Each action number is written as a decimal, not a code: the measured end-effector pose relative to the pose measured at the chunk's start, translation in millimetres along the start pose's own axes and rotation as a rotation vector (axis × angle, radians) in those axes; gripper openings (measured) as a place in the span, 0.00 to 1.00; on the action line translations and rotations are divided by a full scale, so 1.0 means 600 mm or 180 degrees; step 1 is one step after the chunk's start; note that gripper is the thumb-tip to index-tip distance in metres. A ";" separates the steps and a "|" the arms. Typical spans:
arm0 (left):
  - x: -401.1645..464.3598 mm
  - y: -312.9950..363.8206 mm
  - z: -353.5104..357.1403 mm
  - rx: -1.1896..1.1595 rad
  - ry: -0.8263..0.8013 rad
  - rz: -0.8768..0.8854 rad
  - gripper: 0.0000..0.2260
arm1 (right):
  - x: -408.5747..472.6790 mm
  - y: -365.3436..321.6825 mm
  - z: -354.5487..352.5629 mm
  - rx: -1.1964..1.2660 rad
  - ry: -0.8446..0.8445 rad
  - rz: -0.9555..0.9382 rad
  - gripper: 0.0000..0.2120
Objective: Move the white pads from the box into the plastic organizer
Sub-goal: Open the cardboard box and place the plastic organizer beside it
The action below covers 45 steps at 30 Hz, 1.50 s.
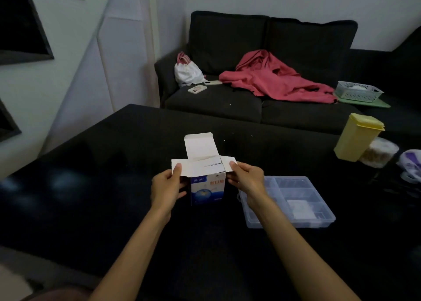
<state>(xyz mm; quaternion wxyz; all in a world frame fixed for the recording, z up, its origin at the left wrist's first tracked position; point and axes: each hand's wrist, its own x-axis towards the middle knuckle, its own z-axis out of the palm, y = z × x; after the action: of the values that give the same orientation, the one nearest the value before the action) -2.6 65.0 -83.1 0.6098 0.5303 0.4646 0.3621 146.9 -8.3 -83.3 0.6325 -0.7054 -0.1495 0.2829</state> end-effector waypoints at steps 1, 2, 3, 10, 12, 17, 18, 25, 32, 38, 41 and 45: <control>0.000 -0.002 0.001 0.0041 0.0022 0.0018 0.13 | -0.001 0.001 0.000 -0.0024 -0.0009 -0.0006 0.13; 0.001 -0.004 0.001 0.0082 0.0023 0.0027 0.14 | -0.002 0.001 -0.002 -0.0038 -0.0036 -0.0002 0.13; 0.002 -0.004 0.002 0.0130 0.0007 0.0022 0.14 | -0.004 0.001 -0.004 -0.0045 -0.0078 0.0004 0.13; -0.023 0.013 -0.001 0.1095 0.0816 0.0762 0.26 | -0.029 -0.026 -0.048 -0.0570 -0.0578 0.0175 0.25; -0.059 0.030 0.003 0.1033 0.1078 0.1722 0.22 | -0.044 -0.033 -0.084 -0.0901 -0.0567 0.0089 0.26; -0.123 0.014 0.057 0.1832 -0.0426 0.2714 0.06 | -0.098 -0.038 -0.183 -0.1153 -0.0540 0.0070 0.10; -0.125 -0.002 0.070 0.2131 -0.0792 0.2691 0.07 | -0.107 -0.031 -0.197 -0.1260 -0.0495 0.0174 0.09; -0.109 -0.070 0.120 0.3862 -0.2203 0.2401 0.24 | -0.127 0.051 -0.230 -0.1179 -0.0960 0.1246 0.18; -0.111 -0.063 0.115 0.4157 -0.1825 0.2922 0.24 | -0.108 0.079 -0.254 0.0196 -0.0178 0.1347 0.20; -0.108 -0.062 0.110 0.4228 -0.1772 0.3165 0.23 | -0.104 0.078 -0.257 -0.0016 0.0187 0.1046 0.15; -0.111 -0.066 0.118 0.4277 -0.1768 0.3448 0.23 | -0.101 0.080 -0.253 0.0160 0.0244 0.1052 0.16; -0.118 -0.061 0.131 0.4301 -0.1588 0.3431 0.20 | -0.101 0.092 -0.243 -0.0071 0.0489 0.0935 0.15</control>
<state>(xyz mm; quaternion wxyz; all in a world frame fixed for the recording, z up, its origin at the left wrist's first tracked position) 48.7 -31.8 -105.9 -0.0015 0.9850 0.1207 0.1229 176.2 -169.0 -118.5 0.5860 -0.7462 0.0008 0.3159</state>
